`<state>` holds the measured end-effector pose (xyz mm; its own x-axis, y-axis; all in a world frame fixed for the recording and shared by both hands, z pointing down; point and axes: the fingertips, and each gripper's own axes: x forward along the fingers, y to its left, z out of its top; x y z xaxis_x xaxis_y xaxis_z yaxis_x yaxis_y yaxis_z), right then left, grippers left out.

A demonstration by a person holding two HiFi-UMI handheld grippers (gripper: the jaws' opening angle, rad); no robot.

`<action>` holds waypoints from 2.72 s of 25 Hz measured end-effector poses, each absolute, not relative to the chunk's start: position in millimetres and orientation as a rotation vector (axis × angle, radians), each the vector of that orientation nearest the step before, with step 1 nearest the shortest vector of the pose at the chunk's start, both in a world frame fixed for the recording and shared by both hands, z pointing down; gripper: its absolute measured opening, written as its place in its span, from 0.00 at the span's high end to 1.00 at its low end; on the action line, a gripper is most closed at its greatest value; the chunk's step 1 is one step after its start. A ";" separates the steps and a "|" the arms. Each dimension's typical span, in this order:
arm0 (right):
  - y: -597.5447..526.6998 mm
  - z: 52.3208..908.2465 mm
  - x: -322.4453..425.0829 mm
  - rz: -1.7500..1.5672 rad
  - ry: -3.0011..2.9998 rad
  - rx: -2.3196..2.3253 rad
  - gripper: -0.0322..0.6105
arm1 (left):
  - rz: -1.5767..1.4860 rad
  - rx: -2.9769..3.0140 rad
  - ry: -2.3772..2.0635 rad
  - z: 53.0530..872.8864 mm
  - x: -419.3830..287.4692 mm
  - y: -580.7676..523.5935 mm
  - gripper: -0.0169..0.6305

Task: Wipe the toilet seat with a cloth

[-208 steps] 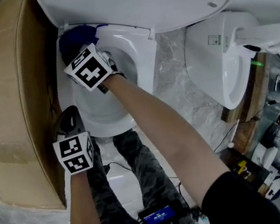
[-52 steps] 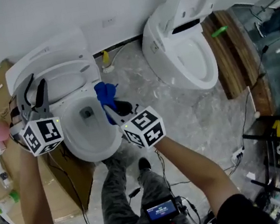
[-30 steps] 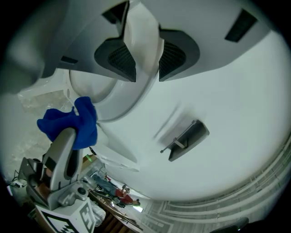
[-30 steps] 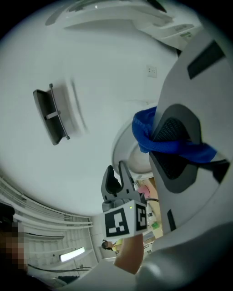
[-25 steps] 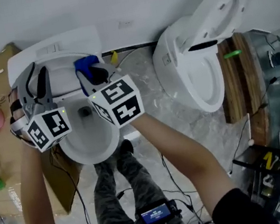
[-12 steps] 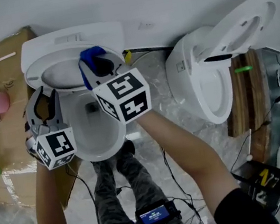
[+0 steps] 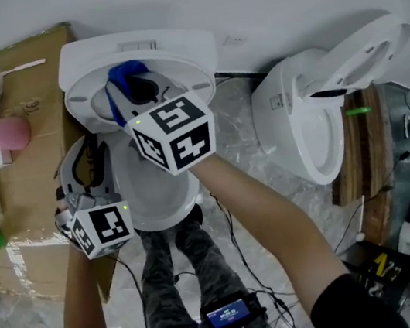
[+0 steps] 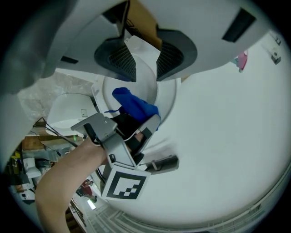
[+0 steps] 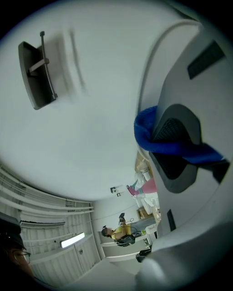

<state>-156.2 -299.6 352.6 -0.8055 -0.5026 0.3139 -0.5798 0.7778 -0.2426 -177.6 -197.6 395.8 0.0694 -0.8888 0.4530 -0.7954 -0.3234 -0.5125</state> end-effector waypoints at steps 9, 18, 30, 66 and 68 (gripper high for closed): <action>-282.7 384.8 -231.8 0.473 -2.669 0.772 0.88 | -0.965 -2.347 1.948 408.5 -218.9 -179.5 0.77; -262.6 424.5 -266.7 0.305 -2.596 0.730 0.88 | -0.870 -2.374 2.081 408.0 -256.9 -167.4 0.78; -246.3 510.6 -286.6 0.333 -2.462 0.652 0.88 | -0.863 -2.444 2.005 420.7 -256.9 -152.3 0.79; -287.1 647.8 -138.1 0.918 -2.255 0.865 0.88 | -1.048 -2.626 2.111 502.0 -190.1 -180.1 0.81; -287.5 647.4 -126.4 0.930 -2.251 0.870 0.88 | -1.054 -2.628 2.102 503.5 -184.1 -182.6 0.81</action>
<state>-126.4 -287.5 647.4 -0.6406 -0.3520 0.6824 -0.7311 0.5514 -0.4018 -184.1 -182.6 503.5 0.1432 -0.7436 0.6532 -0.9681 -0.2423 -0.0635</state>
